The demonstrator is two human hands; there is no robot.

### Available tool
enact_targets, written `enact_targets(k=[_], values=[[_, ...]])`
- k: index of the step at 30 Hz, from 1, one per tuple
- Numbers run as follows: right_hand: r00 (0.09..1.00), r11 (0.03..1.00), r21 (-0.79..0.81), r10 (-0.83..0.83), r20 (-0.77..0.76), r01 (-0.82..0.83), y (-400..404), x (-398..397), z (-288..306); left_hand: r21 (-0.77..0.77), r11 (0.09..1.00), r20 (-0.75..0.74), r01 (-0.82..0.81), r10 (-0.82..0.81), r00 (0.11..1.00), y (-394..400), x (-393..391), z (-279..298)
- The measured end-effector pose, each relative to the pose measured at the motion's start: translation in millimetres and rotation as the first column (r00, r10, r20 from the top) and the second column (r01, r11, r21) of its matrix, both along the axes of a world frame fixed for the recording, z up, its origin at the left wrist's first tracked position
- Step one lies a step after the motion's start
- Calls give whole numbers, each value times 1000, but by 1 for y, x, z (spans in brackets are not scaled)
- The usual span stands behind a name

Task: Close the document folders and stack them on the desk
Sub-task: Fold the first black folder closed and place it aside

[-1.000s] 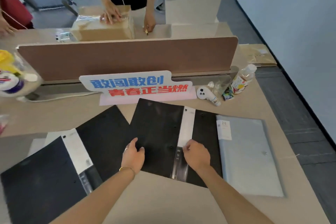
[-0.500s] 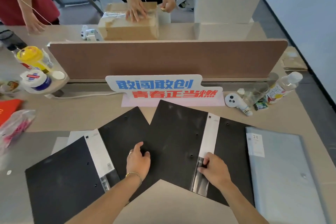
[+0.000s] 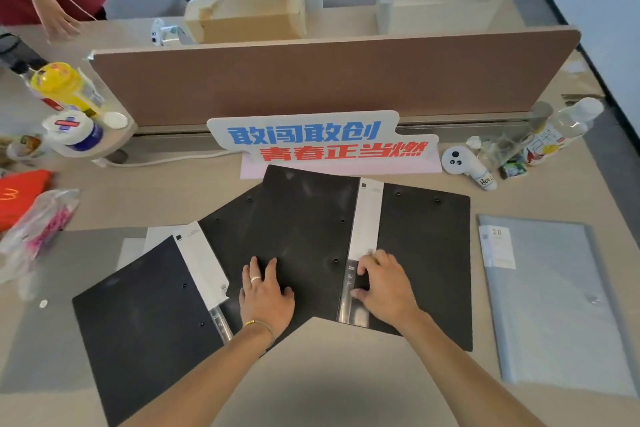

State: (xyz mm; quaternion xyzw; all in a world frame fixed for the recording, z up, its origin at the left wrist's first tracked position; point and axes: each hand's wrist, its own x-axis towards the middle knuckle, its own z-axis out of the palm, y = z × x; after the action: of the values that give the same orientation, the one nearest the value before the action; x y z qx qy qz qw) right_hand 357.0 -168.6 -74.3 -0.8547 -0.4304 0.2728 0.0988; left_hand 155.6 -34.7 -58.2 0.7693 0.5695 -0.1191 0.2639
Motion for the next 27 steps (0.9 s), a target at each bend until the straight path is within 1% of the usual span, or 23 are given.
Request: enact_targets(k=[2, 3, 4, 6, 7, 11, 15, 19, 25, 27], values=[[975, 988, 51, -154, 163, 147, -3, 8, -4, 10, 998, 63, 62, -62, 996, 0, 1, -2], [956, 974, 29, -225, 186, 224, -5, 14, -5, -12, 997, 115, 78, -77, 990, 1, 3, -3], [948, 962, -32, -261, 181, 271, -8, 19, -7, -57, 995, 174, 81, -70, 982, 2, 6, -2], [958, 954, -143, -239, 160, 262, -12, 26, -13, -141, 989, 247, 51, -14, 969, 0, 16, -4], [963, 957, -161, -218, 159, 243, -11, 26, -14, -157, 987, 239, 35, 4, 971, -1, 22, -5], [970, 965, -144, -198, 138, 217, -6, 22, -9, -163, 986, 63, 21, -10, 998, -11, 35, -5], [974, 970, -126, -191, 119, 206, 2, 17, -6, -241, 970, 46, -43, 56, 997, -14, 44, 5], [982, 980, -91, -169, 87, 177, 13, 3, -2, -302, 952, 23, -42, 51, 998, -27, 65, 12], [983, 980, -88, -176, 57, 180, 15, -4, 1, -170, 985, -32, -32, 27, 999, -37, 63, 3], [982, 981, -45, -187, 16, 188, 13, 2, 4, -145, 989, -29, -26, 22, 999, -37, 62, -1]])
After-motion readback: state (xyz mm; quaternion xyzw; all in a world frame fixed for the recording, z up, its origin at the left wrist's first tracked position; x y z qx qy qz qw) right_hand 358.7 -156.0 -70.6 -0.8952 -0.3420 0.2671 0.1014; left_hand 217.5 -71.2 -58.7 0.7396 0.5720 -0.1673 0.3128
